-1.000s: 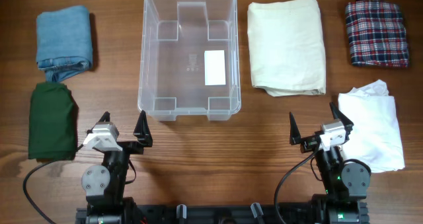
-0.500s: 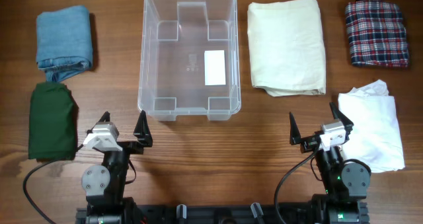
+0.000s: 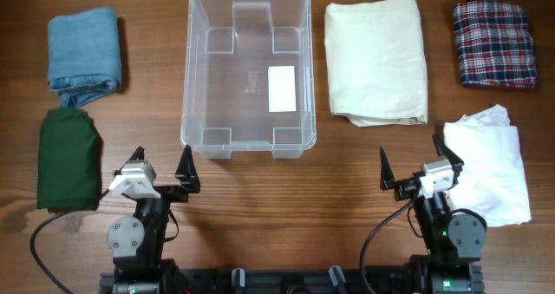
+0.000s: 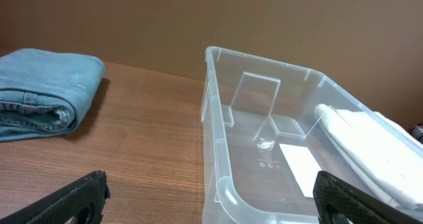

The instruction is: Pack container

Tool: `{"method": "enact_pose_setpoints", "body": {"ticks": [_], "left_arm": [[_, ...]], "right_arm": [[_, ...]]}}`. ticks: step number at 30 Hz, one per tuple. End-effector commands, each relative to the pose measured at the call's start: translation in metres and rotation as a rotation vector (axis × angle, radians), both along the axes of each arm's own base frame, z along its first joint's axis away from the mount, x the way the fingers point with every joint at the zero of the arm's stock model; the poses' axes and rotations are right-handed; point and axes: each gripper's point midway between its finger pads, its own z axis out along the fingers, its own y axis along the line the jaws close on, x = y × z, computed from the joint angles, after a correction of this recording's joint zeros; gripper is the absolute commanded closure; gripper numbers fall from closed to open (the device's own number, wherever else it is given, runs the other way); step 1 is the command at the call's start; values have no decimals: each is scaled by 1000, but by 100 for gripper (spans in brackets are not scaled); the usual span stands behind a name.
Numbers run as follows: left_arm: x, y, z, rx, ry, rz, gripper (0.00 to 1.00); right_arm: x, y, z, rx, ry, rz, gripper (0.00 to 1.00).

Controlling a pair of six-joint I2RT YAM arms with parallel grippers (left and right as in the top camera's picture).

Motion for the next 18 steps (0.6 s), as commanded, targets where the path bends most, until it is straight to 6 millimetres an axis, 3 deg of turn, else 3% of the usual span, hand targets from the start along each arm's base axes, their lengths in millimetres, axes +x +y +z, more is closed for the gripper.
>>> {"method": "enact_pose_setpoints", "body": {"ticks": [1, 18], "left_arm": [[0, 2, -2, 9, -1, 10, 0], [0, 2, -2, 8, -1, 10, 0]], "right_arm": [[1, -4, -1, -3, 3, -21, 0], [-1, 5, 7, 59, 18, 32, 0]]}}
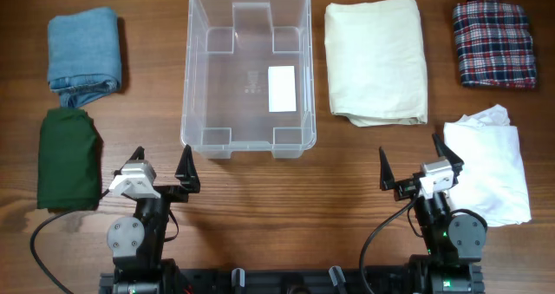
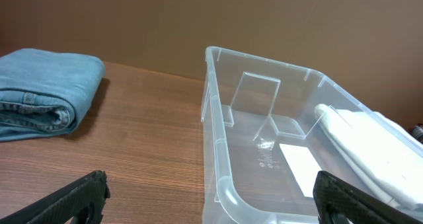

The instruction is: Pack container

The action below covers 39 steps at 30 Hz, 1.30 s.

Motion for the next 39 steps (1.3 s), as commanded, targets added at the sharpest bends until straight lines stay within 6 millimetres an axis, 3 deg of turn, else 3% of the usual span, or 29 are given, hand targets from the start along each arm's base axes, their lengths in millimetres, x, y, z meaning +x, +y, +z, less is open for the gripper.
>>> {"method": "enact_pose_setpoints", "body": {"ticks": [1, 5, 8, 12, 16, 23, 26, 32, 35, 39], "left_arm": [[0, 2, -2, 9, 0, 10, 0], [0, 2, -2, 8, 1, 10, 0], [0, 2, -2, 8, 1, 10, 0], [0, 2, -2, 8, 1, 10, 0], [0, 2, -2, 8, 2, 10, 0], [0, 2, -2, 8, 2, 10, 0], [0, 2, -2, 8, 2, 10, 0], [0, 2, -2, 8, 2, 10, 0], [0, 2, -2, 8, 2, 10, 0], [0, 2, -2, 8, 2, 10, 0]], "right_arm": [[0, 3, 6, 79, 52, 18, 0], [7, 3, 22, 91, 99, 17, 0], [21, 3, 49, 92, 139, 18, 0], [53, 11, 84, 87, 225, 73, 0], [96, 13, 101, 96, 384, 85, 0], [152, 12, 87, 160, 543, 73, 0], [166, 9, 50, 177, 641, 50, 0], [169, 10, -9, 207, 823, 34, 0], [171, 2, -8, 219, 826, 16, 0], [179, -25, 24, 240, 811, -39, 0]]}}
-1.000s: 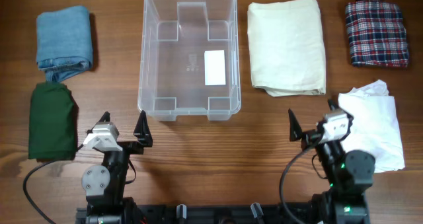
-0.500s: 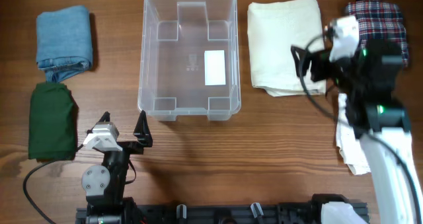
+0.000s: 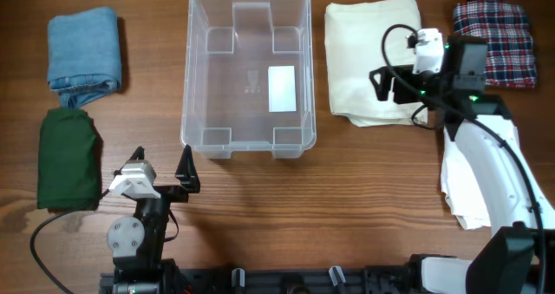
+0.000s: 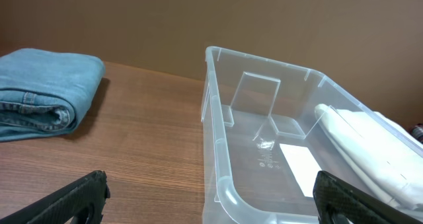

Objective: Pack container
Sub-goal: 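Move the right gripper over the folded cream cloth's right edge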

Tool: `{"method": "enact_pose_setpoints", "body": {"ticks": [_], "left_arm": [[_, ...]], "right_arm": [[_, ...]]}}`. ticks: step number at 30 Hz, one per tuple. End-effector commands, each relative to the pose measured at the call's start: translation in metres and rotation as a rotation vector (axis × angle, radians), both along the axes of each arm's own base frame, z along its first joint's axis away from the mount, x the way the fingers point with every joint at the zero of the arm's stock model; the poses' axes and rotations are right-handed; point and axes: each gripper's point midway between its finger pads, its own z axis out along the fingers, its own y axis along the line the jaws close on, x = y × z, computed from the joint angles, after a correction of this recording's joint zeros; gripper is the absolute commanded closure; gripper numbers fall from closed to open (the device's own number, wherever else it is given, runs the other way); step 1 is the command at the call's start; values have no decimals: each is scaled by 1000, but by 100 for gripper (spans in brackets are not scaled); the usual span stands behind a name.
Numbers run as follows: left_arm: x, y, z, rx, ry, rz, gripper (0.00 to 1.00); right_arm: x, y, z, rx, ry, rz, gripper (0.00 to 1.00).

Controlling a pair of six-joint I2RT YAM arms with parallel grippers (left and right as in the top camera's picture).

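The clear plastic container [image 3: 186,86] stands empty at the top middle, with a white label [image 3: 282,88] on its floor. Folded cloths lie on both sides: blue jeans [image 3: 84,47], a green cloth [image 3: 68,160], a cream cloth [image 3: 364,51], a plaid cloth [image 3: 499,51] and a white cloth [image 3: 507,168]. My right gripper [image 3: 416,90] hangs open over the cream cloth's right edge. My left gripper [image 3: 160,166] rests open in front of the container's left corner. In the left wrist view the container [image 4: 218,118] and the jeans [image 4: 46,92] lie beyond the open gripper [image 4: 211,201].
The right arm [image 3: 494,164] stretches over the white cloth toward the back. Both arm bases sit at the table's front edge. Bare wood lies between the container and the bases.
My right arm has left its resting place near the front edge and now reaches back, its open gripper over the cream cloth. The left arm and all cloths are unchanged.
At both earlier moments the two arms rested at the front edge with open grippers and the container was empty. Now the right gripper is over the cream cloth, while the left stays put.
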Motion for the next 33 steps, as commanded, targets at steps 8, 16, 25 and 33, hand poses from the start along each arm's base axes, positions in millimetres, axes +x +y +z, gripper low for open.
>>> {"method": "enact_pose_setpoints", "body": {"ticks": [8, 16, 25, 33], "left_arm": [[0, 2, -2, 8, 2, 10, 0], [0, 2, -2, 8, 2, 10, 0], [0, 2, -2, 8, 2, 10, 0], [0, 2, -2, 8, 3, 10, 0]], "right_arm": [[45, -75, 106, -60, -93, -91, 0], [74, -83, 61, 108, -46, 42, 0], [80, -105, 2, 254, -11, 131, 0], [81, -105, -45, 258, 56, 167, 0]]}}
